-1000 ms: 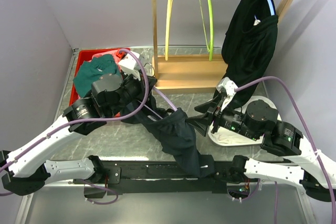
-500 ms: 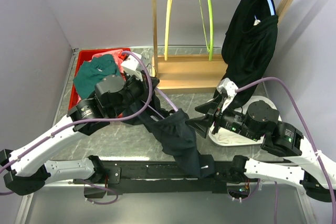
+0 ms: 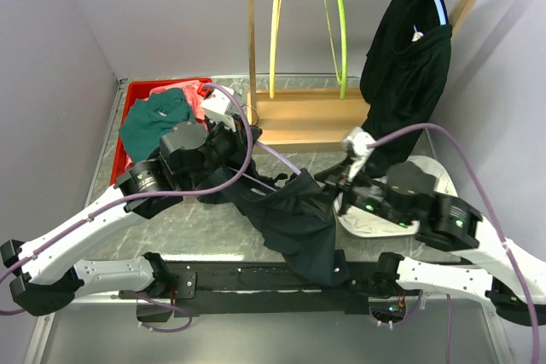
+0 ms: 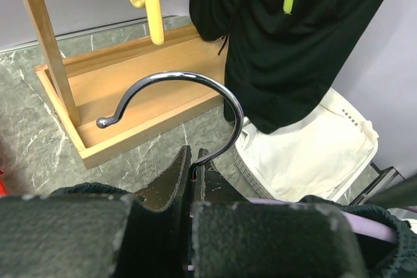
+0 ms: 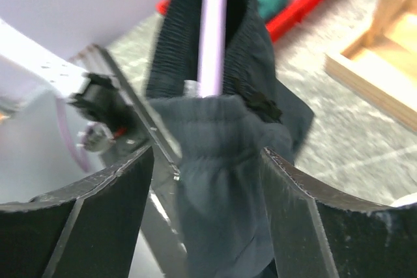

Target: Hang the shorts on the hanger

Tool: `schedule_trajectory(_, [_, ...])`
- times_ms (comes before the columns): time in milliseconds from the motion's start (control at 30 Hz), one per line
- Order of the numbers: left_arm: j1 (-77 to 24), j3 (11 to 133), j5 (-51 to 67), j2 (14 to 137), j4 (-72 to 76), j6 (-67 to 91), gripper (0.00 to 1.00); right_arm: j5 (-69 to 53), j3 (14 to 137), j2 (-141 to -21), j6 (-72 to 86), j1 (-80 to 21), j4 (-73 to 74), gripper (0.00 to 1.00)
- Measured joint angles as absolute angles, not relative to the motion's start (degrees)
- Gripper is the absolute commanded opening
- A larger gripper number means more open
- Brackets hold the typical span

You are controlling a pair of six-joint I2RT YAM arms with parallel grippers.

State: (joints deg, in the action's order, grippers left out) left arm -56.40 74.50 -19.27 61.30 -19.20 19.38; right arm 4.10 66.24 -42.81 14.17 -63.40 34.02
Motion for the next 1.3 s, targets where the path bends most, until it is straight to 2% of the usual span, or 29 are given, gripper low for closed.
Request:
schedule_trajectory(167, [-56.4,74.5,-18.7,61.76,-19.14,19.38,0.01,8.56,65.04,-47.75,14.04,-63.9,34.52,0.63])
schedule_trajectory(233, [-56.31,74.26,-18.83,61.87,-19.49,18.68,0.01,9.41,64.01,-49.41,14.06,-64.07,34.33,0.52])
schedule_trajectory(267, [-56.25,74.04,-18.85,61.87,-19.75,18.46,0.01,9.69,63.44,-49.67,14.02,-64.12,34.28,0.42])
schedule_trajectory(300, [-56.23,73.71,-18.83,61.87,-19.75,18.28,0.01,9.91,63.05,-49.74,14.13,-64.14,34.35,0.18])
schedule_trajectory(333, [-56.23,73.25,-18.81,61.87,-19.7,18.31,0.01,10.28,62.85,-49.71,14.28,-64.14,34.28,0.07])
schedule_trajectory(367, [-56.25,72.84,-18.7,61.87,-19.55,18.52,0.01,10.85,62.67,-49.67,14.87,-64.16,34.09,0.0])
schedule_trajectory(400, [-56.23,72.53,-18.72,61.89,-19.31,18.74,0.01,10.9,62.57,-49.63,14.5,-64.25,34.17,0.0])
schedule_trajectory(433, [-56.18,72.31,-18.72,61.89,-19.14,18.81,0.06,10.72,62.3,-49.6,14.79,-64.6,33.89,0.0])
schedule_trajectory(500, [-56.12,72.05,-18.61,61.91,-19.16,18.83,0.22,11.11,61.25,-49.19,15.42,-64.88,33.06,0.0])
schedule_trajectory(633, [-56.21,71.64,-17.23,62.0,-17.41,20.29,0.62,11.79,56.14,-46.06,17.63,-64.88,30.39,0.0])
schedule_trajectory(700, [-56.4,71.66,-16.19,61.95,-15.64,21.45,0.75,12.82,53.23,-44.14,18.81,-64.84,30.09,0.0])
schedule_trajectory(733, [-56.45,71.66,-15.79,61.95,-15.16,21.67,0.87,13.34,51.92,-43.11,19.44,-64.84,30.02,0.0])
schedule_trajectory(767, [-56.45,71.66,-15.59,61.95,-14.83,21.82,0.91,13.91,50.83,-42.17,20.03,-64.84,29.98,0.0])
schedule_trajectory(933, [-56.45,71.68,-15.09,61.84,-14.48,22.35,0.99,17.69,47.09,-37.04,23.29,-64.84,30.04,0.0])
schedule_trajectory(1300, [-56.45,71.68,-14.17,56.03,-14.48,23.73,0.97,30.41,43.79,-27.44,33.74,-64.84,36.16,0.0])
